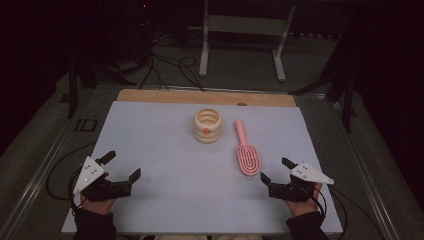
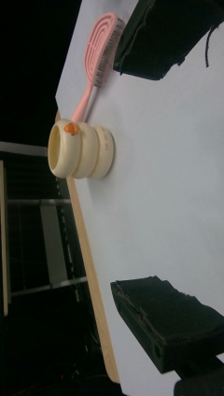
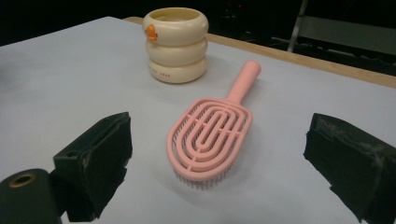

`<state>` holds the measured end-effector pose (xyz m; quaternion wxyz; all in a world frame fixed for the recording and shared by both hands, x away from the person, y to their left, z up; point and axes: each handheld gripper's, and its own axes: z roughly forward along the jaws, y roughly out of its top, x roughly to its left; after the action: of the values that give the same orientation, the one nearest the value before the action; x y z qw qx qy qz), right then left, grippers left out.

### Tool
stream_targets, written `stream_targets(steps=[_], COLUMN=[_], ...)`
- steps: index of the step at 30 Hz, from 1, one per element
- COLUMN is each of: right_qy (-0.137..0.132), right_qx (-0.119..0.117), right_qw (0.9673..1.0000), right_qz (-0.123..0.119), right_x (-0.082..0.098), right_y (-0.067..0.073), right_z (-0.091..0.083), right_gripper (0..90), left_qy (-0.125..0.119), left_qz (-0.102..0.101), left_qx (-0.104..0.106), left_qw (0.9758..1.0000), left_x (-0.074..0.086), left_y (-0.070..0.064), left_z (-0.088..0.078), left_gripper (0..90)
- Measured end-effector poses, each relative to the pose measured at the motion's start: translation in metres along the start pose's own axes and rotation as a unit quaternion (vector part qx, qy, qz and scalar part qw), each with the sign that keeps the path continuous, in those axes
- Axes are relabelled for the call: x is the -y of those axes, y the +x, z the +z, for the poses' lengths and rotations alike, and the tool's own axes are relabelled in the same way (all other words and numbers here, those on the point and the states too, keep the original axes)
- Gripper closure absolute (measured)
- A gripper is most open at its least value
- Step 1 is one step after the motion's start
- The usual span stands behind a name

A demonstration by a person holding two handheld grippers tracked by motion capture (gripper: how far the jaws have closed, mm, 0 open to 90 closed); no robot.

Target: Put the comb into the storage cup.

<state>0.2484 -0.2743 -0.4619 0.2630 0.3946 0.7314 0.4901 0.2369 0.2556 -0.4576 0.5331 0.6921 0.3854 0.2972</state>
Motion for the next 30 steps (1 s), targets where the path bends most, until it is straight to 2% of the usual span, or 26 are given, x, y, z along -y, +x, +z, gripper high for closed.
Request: stream_targets(steps=[11,16,18,19,20,27,28,30], right_qy=[0.019,0.031,0.049,0.049,0.058,0.062,0.075,0.080], right_qx=[0.001,0.005,0.018,0.018,0.020,0.021,0.018,0.023], right_qw=[0.9997,0.9993,0.9985,0.9985,0.9981,0.9978,0.9967,0.9962], right_qz=[-0.014,-0.019,-0.015,-0.015,-0.005,0.010,0.027,0.027], right_x=[-0.010,-0.017,-0.018,-0.018,-0.018,-0.018,-0.017,-0.016], right_y=[0.006,0.004,0.001,0.001,-0.005,-0.015,-0.023,-0.025], right_z=[0.007,0.014,0.019,0.019,0.025,0.032,0.039,0.042], right_gripper=[7.4,7.7,7.9,7.9,8.9,12.9,20.2,24.5], left_qy=[0.004,0.009,0.010,0.010,0.011,0.012,0.012,0.012], left_qz=[-0.008,-0.006,-0.005,-0.005,-0.004,-0.004,-0.007,-0.007], left_qx=[-0.008,-0.006,-0.005,-0.005,-0.005,-0.005,-0.006,-0.007], left_qw=[0.9999,0.9999,0.9999,0.9999,0.9999,0.9999,0.9999,0.9999], left_x=[0.001,0.002,0.003,0.003,0.003,0.003,0.003,0.003], left_y=[0.003,0.001,0.000,0.000,-0.001,0.000,0.000,0.000], left_z=[0.000,0.002,0.003,0.003,0.003,0.004,0.003,0.003], left_gripper=[0.2,0.3,0.3,0.3,0.3,0.4,0.4,0.5])
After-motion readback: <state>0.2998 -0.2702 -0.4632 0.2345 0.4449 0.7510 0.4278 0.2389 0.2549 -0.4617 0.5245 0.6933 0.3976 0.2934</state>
